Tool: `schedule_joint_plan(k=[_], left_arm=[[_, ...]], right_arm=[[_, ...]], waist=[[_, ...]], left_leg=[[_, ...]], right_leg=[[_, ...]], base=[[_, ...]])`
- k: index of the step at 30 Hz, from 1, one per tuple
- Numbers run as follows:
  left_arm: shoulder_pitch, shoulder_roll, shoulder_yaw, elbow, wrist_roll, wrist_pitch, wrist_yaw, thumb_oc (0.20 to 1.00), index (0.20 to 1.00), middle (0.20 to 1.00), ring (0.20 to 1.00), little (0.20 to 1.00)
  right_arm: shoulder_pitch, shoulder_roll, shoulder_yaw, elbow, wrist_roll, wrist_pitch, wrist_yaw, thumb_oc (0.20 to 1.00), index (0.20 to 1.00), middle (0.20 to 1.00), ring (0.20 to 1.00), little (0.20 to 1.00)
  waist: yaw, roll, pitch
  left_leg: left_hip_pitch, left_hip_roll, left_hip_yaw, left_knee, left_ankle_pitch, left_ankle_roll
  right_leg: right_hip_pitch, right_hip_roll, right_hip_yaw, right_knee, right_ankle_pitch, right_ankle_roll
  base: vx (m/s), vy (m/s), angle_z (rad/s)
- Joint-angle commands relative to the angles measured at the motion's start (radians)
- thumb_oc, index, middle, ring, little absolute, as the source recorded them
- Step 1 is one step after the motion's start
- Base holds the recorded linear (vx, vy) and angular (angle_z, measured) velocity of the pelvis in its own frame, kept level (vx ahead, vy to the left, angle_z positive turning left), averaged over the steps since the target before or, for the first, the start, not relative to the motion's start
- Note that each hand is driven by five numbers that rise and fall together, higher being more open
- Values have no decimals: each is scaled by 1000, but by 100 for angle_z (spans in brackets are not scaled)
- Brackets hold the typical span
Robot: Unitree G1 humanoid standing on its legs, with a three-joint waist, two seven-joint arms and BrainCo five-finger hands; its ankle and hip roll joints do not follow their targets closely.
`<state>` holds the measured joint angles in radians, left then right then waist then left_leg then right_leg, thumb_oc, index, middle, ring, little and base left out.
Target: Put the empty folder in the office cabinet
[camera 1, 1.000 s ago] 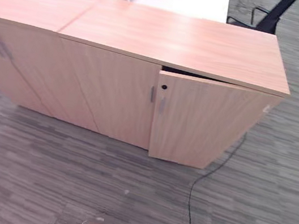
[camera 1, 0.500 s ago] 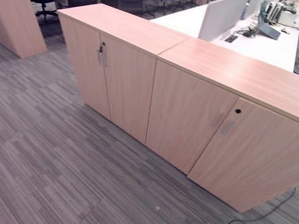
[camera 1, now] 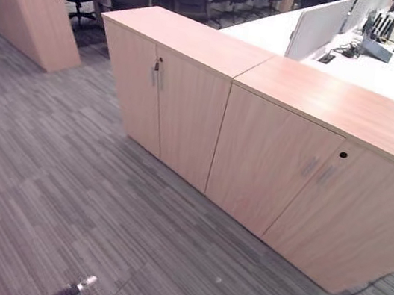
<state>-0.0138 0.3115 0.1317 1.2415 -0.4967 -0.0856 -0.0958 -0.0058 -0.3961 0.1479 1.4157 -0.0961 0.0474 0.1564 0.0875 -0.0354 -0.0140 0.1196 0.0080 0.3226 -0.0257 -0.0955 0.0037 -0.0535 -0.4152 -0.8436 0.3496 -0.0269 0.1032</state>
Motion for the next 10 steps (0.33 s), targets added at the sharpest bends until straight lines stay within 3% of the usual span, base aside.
schedule_joint_plan(k=[1, 6, 10], left_arm=[[22, -37, -20, -44, -34, -50, -9, 1000, 1000, 1000, 1000, 1000], [46, -45, -44, -120, -61, -52, -38, 1000, 1000, 1000, 1000, 1000], [97, -73, -150, -228, 22, -44, -61, 1000, 1000, 1000, 1000, 1000]], right_arm=[[-53, -7, -21, 76, 57, -6, -15, 1000, 1000, 1000, 1000, 1000], [-69, -50, -39, 106, 43, 5, -3, 1000, 1000, 1000, 1000, 1000], [-91, -115, -33, 119, -1, 6, -2, 1000, 1000, 1000, 1000, 1000]], waist=[[24, -18, 18], [50, -32, 5], [61, -36, -6]], left_leg=[[-78, -23, -81, -57, 54, 0], [-103, -23, -86, -52, 68, -8], [-113, -21, -90, -53, 78, -17]], right_leg=[[121, 46, 102, -150, 34, 101], [149, 99, 83, -238, 37, 97], [166, 120, 68, -275, 47, 100]], base=[[-29, -42, -4], [-29, -61, -4], [-21, -31, 6]])
